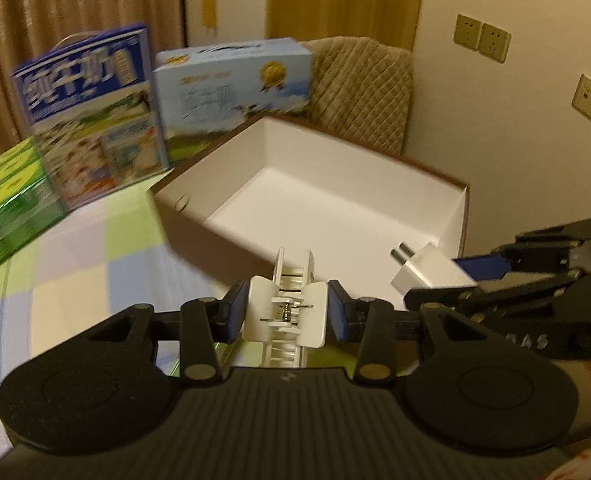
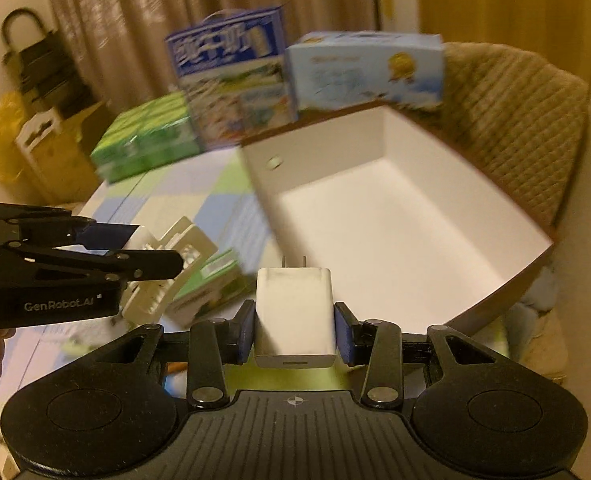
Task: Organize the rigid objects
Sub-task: 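Carry the clip rack and white charger with both tools over the brown box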
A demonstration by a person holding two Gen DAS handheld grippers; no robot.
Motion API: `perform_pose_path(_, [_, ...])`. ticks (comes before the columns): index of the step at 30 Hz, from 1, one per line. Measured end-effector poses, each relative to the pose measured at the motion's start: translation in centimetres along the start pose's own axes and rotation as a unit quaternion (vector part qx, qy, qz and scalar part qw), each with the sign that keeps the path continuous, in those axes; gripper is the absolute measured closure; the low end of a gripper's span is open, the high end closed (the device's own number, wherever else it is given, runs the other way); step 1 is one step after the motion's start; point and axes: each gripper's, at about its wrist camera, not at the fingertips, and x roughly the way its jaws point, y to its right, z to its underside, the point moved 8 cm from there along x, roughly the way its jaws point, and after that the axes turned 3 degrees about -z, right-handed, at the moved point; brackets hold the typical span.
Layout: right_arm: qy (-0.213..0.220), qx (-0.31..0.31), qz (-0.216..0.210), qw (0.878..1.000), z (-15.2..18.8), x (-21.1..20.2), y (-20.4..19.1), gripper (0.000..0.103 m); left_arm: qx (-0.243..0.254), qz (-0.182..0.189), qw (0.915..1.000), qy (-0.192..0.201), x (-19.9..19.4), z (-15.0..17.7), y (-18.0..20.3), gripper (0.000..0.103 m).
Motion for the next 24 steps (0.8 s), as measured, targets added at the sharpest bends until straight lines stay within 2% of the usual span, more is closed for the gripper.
perform_pose_path(6, [-0.005,-0.007,0.024,1.0,-2.8,0.9,5.4,0.065,0.019,0.012,0.9997,-0.009,4.5,-4.0,2.8,0.066])
perform_pose_path(9, [-0.014,-0.005,0.035,0.999,-3.5,1.6,8.2,0.065,0.025,0.016,0.9993,-0.021,6.8,-4.7,4.3,0.066])
perform_pose_path(15, [-0.041,-0.01,0.042,0.998,-4.0,4.1,12.0,0.065,0.029,0.016,0.9978,-0.057,11.4,-4.8,5.9,0.066])
perform_pose_path(24, [-0.114,-0.052,0.034,0.992,-3.6,9.0,14.6,0.065,0.009,0.003,0.9918,-0.127,16.8,-3.1,5.4,0.066])
